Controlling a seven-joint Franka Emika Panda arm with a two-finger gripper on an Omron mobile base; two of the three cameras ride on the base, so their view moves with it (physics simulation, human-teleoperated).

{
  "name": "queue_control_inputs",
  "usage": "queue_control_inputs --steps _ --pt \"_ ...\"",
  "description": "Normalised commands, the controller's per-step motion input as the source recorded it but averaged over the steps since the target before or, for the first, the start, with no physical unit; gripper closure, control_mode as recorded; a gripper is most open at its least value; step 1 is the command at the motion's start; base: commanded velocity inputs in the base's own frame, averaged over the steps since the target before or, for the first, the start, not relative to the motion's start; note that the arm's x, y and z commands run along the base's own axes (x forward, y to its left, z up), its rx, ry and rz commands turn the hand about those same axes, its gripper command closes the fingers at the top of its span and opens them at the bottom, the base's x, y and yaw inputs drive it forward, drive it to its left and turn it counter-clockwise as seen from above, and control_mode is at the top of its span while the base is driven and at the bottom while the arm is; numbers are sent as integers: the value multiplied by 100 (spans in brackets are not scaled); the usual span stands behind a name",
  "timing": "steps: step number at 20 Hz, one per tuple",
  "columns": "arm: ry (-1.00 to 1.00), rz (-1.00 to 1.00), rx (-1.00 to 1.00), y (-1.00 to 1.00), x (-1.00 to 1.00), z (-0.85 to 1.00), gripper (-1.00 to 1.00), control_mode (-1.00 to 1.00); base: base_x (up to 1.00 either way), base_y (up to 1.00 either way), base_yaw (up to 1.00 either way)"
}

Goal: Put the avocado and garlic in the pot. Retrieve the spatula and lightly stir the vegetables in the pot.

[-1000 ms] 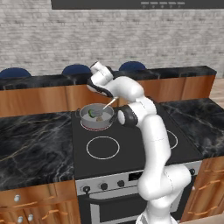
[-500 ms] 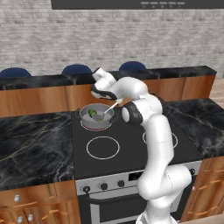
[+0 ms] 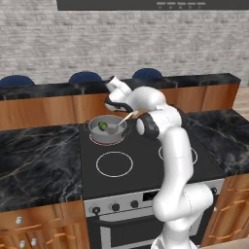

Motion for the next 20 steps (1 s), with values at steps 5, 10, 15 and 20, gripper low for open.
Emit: queue_control_inputs --steps 5,10,15,20 --pt "-1 0 0 1 45 0 100 -100 0 0 0" --pt "-6 0 0 15 18 0 100 -100 0 0 0" --pt "-2 0 -5 5 14 -30 100 -100 0 0 0" --pt "-1 0 -9 2 22 -31 100 -100 0 0 0"
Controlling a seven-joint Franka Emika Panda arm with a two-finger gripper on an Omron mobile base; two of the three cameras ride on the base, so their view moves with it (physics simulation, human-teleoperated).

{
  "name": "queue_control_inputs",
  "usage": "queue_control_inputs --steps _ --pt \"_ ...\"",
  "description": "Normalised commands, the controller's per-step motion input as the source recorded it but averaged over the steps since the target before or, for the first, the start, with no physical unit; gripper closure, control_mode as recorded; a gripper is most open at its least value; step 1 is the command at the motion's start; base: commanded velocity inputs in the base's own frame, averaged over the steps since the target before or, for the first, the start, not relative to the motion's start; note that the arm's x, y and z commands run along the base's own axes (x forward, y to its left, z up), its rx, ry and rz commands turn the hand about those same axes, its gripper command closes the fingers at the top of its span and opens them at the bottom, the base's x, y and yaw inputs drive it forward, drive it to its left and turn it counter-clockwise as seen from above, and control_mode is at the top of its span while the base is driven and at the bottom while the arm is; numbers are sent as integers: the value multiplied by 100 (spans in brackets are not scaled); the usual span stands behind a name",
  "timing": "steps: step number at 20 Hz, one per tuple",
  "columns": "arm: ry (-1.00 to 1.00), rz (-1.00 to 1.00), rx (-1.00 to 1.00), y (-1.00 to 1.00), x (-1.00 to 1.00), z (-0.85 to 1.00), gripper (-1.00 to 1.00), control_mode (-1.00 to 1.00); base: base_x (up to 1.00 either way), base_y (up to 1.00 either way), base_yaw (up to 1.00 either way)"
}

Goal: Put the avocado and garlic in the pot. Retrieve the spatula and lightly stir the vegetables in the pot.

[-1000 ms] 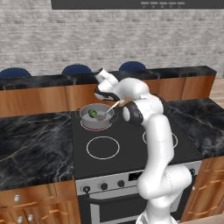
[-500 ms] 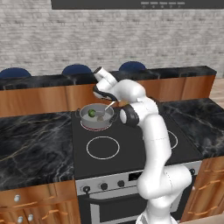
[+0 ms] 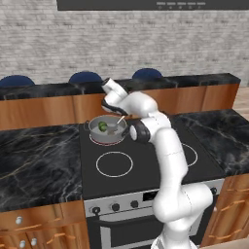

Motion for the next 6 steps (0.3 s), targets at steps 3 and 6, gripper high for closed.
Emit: queue_control_inputs --steps 3,6 --pt "0 0 -5 10 10 -1 100 -100 0 0 0" --pt "0 0 -1 34 0 0 100 -100 0 0 0"
